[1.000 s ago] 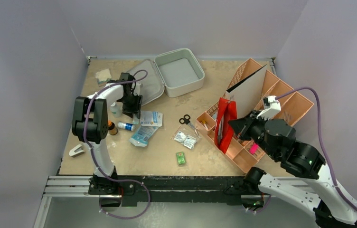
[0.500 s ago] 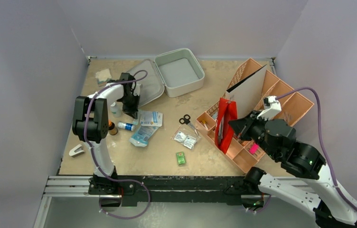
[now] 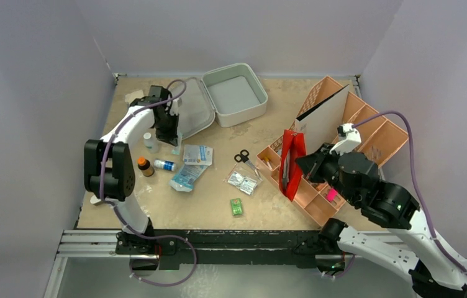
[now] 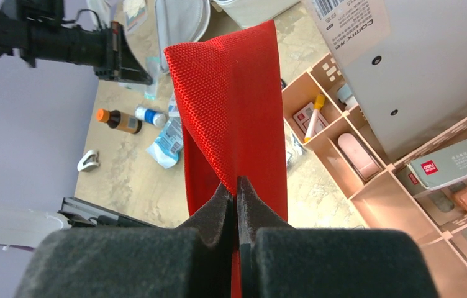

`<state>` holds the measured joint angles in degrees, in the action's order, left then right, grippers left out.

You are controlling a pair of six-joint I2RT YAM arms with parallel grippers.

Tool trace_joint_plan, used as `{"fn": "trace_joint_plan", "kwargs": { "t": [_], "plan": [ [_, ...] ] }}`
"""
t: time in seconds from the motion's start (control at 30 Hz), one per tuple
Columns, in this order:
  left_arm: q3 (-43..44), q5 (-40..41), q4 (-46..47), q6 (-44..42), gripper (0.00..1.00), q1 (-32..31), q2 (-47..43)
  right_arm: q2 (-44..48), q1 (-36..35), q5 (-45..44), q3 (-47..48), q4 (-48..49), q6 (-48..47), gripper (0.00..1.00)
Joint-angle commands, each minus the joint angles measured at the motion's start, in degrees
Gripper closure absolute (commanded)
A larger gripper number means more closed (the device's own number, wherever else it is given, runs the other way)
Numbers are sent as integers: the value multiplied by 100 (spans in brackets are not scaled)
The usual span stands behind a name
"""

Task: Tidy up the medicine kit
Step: Pick up the medical item at the center of the board.

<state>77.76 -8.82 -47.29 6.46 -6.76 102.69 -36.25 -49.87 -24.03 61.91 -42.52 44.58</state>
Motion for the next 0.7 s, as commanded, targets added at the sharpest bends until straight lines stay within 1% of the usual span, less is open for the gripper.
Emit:
{"fn": "trace_joint_plan", "kwargs": {
  "t": [0.0, 0.1, 0.33, 0.43, 0.53, 0.67],
  "plan": [
    [214, -276, -61, 299, 100, 39, -687, -154, -14, 95, -36, 277, 84, 100],
    [239, -824, -63, 467, 100, 43, -1052, -312, -14, 175, -60, 343, 111, 100],
    [36, -2728, 376, 1268, 100, 22, -1899, -733, -13, 405, -54, 715, 268, 100],
    [-168, -3458, 875, 1763, 100, -73, -2314, -1002, -14, 566, -79, 942, 359, 100],
    [-440, -3848, 1656, 2377, 100, -364, -2766, -1305, -10, 729, -78, 1107, 490, 100],
    [-697, -3805, 2371, 2995, 100, -1120, -3132, -1662, -14, 810, -80, 1347, 591, 100]
  ]
}}
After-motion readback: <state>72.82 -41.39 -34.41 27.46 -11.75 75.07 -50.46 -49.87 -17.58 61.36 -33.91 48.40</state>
